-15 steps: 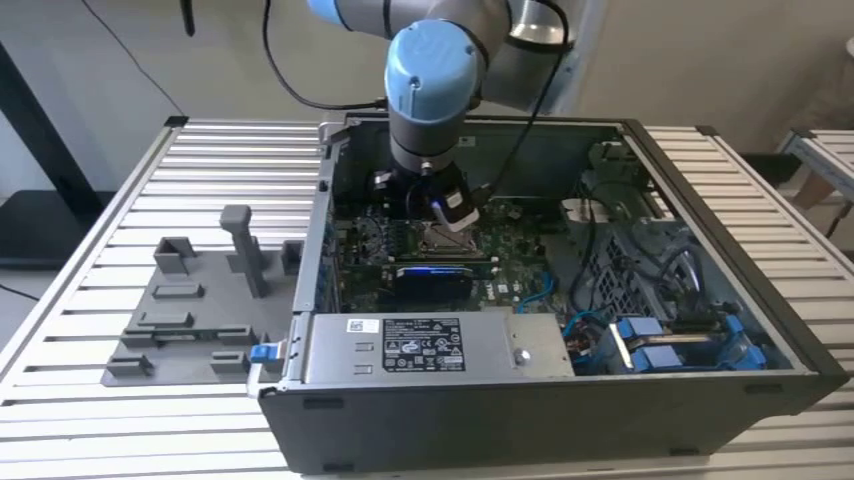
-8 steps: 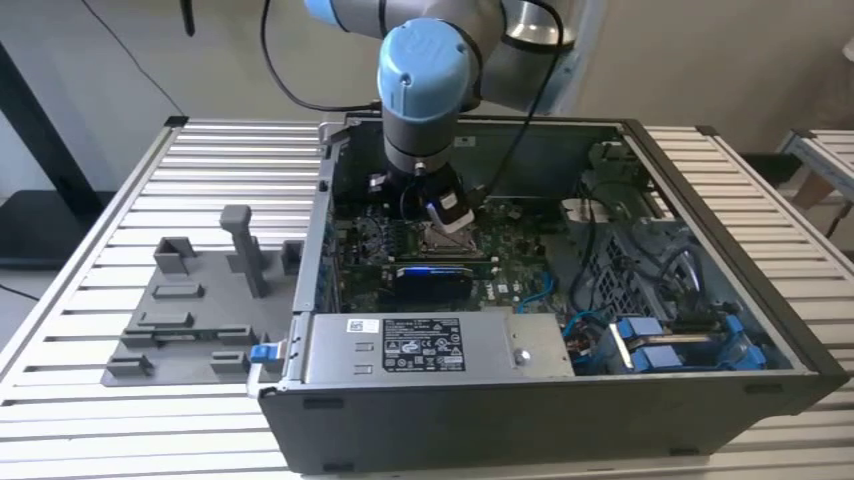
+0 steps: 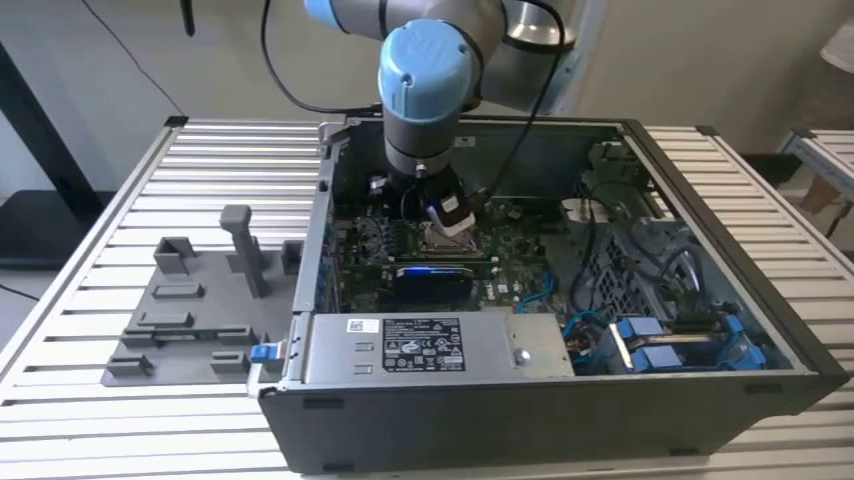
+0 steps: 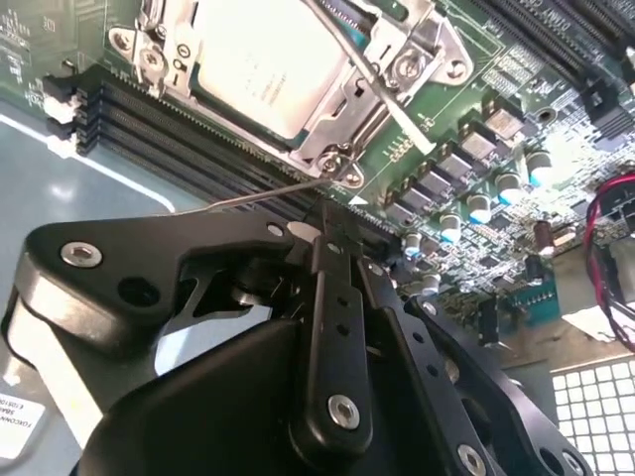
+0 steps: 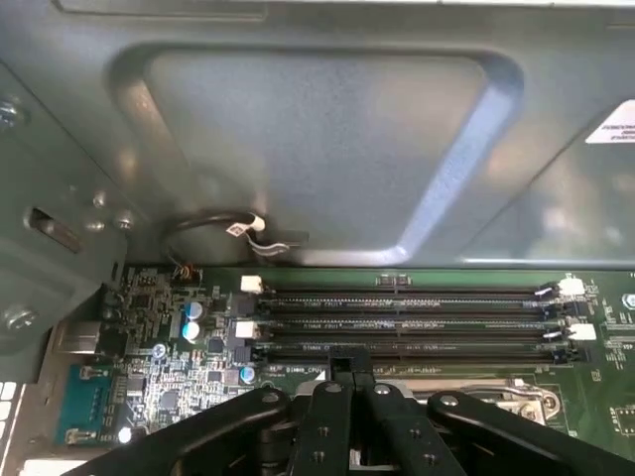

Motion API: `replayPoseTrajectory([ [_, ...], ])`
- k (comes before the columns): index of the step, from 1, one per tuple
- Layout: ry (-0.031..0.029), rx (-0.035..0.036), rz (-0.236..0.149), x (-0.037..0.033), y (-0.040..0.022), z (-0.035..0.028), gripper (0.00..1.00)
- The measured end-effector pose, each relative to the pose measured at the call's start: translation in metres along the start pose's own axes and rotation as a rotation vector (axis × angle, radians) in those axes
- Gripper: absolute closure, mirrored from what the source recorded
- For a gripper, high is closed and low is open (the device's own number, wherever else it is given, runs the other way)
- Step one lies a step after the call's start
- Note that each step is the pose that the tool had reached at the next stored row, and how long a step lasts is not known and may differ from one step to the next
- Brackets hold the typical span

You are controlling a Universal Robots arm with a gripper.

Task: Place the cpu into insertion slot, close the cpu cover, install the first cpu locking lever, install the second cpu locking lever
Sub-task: 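Install the first cpu locking lever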

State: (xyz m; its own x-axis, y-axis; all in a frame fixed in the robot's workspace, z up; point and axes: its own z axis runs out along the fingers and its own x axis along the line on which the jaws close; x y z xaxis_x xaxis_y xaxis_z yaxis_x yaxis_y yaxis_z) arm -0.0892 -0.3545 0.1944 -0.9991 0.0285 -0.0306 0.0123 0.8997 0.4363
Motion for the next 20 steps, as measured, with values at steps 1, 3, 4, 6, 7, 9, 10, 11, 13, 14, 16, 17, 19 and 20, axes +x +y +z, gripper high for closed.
replayPoseTrajectory([
  [1, 0.0003, 0.0000, 0.001, 0.0000, -0.0008, -0.0003, 0.89],
  [3, 0.0001, 0.0009, 0.003, 0.0000, -0.0017, -0.0008, 0.89],
  [4, -0.0004, 0.0019, 0.004, 0.0000, -0.0018, -0.0009, 0.89],
  [6, -0.0012, 0.0056, 0.006, -0.0003, -0.0021, -0.0005, 0.89],
  [7, -0.0013, 0.0064, 0.006, -0.0008, -0.0023, -0.0001, 0.89],
  [9, -0.0015, 0.0070, 0.006, -0.0022, -0.0026, 0.0006, 0.89],
  [10, -0.0016, 0.0071, 0.006, -0.0030, -0.0027, 0.0010, 0.89],
  [11, -0.0016, 0.0070, 0.006, -0.0039, -0.0028, 0.0013, 0.89],
  [13, -0.0016, 0.0070, 0.006, -0.0063, -0.0031, 0.0019, 0.89],
  [14, -0.0016, 0.0071, 0.006, -0.0076, -0.0032, 0.0021, 0.89],
  [16, -0.0015, 0.0073, 0.006, -0.0102, -0.0034, 0.0026, 0.89],
  [17, -0.0015, 0.0073, 0.006, -0.0115, -0.0035, 0.0029, 0.89],
  [19, -0.0015, 0.0072, 0.006, -0.0135, -0.0036, 0.0036, 0.89],
  [20, -0.0015, 0.0074, 0.006, -0.0144, -0.0035, 0.0039, 0.89],
])
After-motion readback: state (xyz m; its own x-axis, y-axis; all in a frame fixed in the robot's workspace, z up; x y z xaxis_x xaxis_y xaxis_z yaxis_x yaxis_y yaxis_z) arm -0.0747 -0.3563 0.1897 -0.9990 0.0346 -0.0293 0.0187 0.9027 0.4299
